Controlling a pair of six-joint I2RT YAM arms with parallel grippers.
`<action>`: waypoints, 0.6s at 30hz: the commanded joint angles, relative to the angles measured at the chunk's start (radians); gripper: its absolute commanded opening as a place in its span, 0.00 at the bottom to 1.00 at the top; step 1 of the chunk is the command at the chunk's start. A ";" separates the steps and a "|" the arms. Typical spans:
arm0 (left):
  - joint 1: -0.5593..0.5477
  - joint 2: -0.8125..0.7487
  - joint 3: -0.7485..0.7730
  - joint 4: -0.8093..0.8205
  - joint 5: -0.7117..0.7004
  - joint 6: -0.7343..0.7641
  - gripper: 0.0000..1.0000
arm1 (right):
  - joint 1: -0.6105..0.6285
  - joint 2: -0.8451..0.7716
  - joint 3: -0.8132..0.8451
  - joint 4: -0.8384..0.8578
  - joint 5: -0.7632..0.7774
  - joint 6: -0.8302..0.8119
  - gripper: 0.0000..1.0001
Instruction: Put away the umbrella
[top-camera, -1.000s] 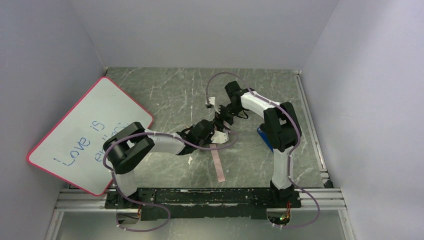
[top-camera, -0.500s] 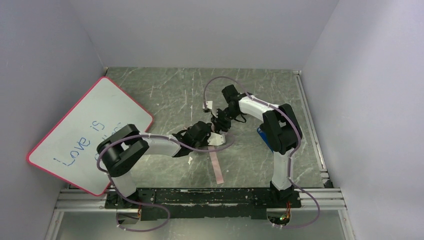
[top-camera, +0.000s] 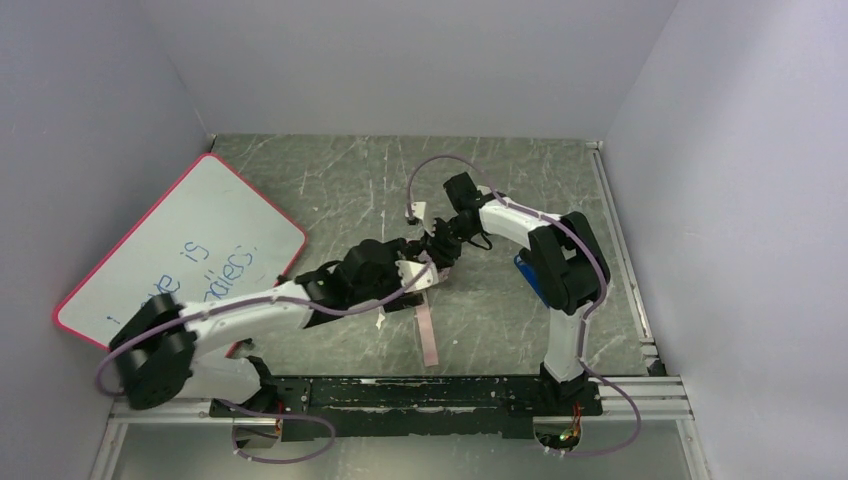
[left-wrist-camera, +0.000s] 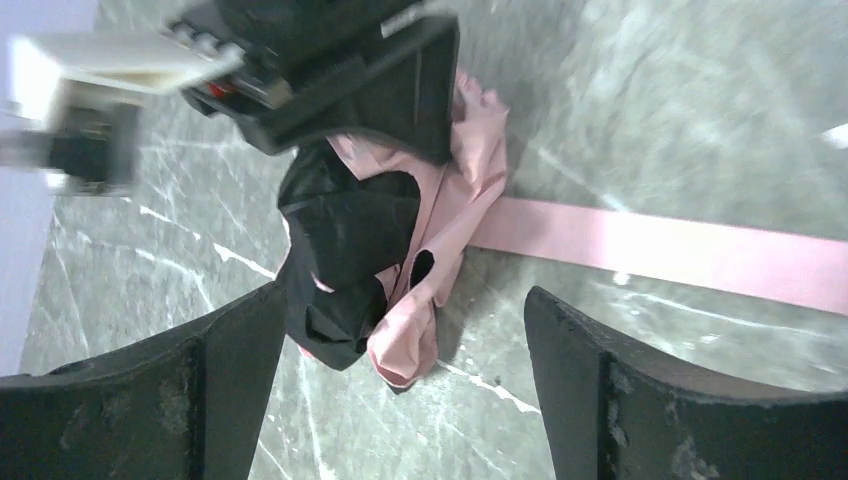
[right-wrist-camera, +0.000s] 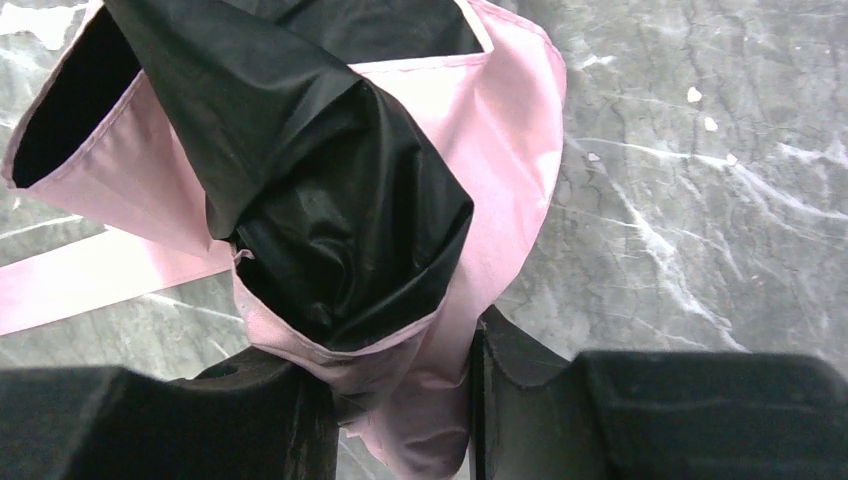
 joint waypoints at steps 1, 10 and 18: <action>-0.006 -0.224 -0.039 -0.051 0.197 -0.154 0.89 | 0.005 0.023 -0.072 0.158 0.284 -0.017 0.12; -0.003 -0.657 -0.131 -0.117 -0.070 -0.474 0.97 | 0.093 -0.035 -0.201 0.303 0.449 -0.001 0.12; 0.150 -0.593 -0.024 -0.203 -0.247 -0.650 0.97 | 0.189 -0.117 -0.373 0.435 0.540 0.041 0.10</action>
